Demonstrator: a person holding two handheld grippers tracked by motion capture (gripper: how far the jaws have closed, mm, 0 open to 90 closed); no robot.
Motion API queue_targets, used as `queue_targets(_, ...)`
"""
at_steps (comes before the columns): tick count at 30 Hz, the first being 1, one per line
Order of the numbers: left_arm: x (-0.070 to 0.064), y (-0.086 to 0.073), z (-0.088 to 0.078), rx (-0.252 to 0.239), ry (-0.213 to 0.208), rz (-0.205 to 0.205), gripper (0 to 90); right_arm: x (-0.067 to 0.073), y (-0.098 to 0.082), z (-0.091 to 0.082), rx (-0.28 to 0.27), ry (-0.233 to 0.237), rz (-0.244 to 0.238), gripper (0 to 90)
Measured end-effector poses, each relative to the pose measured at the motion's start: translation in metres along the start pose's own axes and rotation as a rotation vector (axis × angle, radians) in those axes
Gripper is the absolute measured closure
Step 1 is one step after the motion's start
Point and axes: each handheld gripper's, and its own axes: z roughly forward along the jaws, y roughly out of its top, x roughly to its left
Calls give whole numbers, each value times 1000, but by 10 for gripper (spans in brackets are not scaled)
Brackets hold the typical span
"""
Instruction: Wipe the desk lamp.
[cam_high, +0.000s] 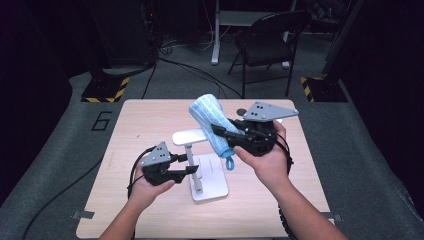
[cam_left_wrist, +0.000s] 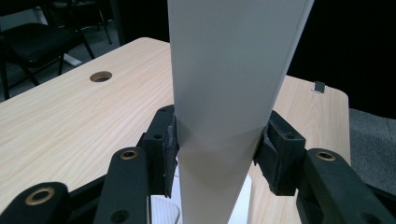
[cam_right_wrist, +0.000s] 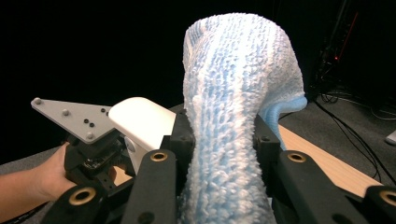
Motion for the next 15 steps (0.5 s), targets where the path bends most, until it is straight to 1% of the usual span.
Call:
queue_targets(4, 1, -1, -2, 2, -7, -3, 530, -4, -1, -4, 3, -10, 3, 691)
queue_targets(6, 2, -1, -3, -3, 0, -3, 530, -7, -2, -6, 6, -17, 2, 691)
queue_targets(8, 3, -2, -3, -7, -5, -4, 530, -9, -3, -8, 4, -22, 8, 691)
queue_targets(9, 3, -2, -4, -1, -16, -8, 530, -10, -3, -9, 1, -26, 12, 690)
queue_targets(12, 3, -3, -4, -2, -16, -8, 529, -15, -6, -14, -4, -36, 10, 690)
queue_targets(13, 3, -3, -3, -9, -15, -11, 529, -15, -6, -15, -1, -40, 20, 691)
queue_targets(15, 4, -3, -3, -9, -17, -12, 528, -18, -8, -18, -4, -45, 20, 690)
